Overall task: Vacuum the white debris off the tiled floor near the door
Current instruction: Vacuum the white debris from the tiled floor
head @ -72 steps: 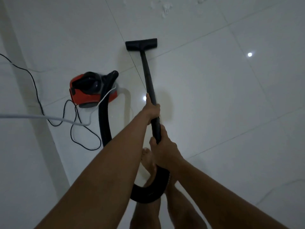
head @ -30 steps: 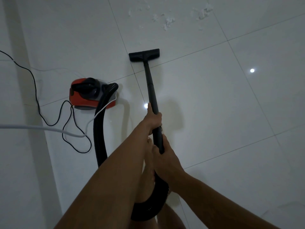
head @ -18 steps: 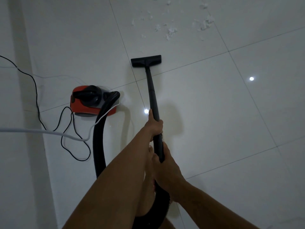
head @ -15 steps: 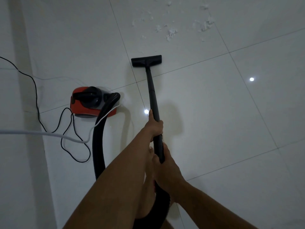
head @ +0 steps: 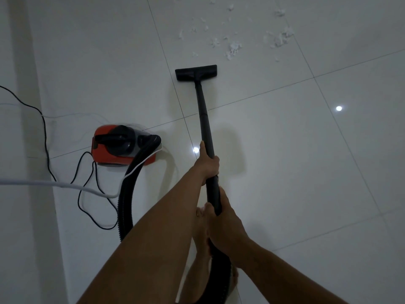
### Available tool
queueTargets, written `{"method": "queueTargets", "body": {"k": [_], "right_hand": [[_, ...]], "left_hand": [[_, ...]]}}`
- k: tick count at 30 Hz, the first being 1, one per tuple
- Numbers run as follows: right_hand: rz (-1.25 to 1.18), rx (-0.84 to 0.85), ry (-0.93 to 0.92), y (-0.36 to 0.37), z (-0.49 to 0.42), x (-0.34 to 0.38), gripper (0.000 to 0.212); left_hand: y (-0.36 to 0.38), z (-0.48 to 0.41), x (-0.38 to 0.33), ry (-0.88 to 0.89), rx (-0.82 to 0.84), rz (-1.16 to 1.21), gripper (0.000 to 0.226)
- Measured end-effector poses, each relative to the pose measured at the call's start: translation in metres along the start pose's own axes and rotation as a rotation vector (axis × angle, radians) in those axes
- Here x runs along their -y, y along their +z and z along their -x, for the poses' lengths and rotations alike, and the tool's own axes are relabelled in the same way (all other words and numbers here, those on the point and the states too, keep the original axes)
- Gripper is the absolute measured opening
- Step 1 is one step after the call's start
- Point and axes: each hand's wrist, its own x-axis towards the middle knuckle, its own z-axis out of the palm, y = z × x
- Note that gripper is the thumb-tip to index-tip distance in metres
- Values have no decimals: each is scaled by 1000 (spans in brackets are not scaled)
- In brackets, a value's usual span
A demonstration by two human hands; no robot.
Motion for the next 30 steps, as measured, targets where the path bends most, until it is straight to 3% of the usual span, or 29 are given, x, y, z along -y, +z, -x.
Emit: {"method": "queueTargets", "body": {"k": [9,17,30], "right_hand": [[15,25,-17,-3,-26,28,45],[50,72,-8,-11,11,44,65],[132,71,-82,-7,-12,101,63]], "left_hand": [[-18,-19,-31,11,-8,-1,82],[-17,12,-38,-14,0,49,82],[-56,-4,-83,-29,9,26,81]]}}
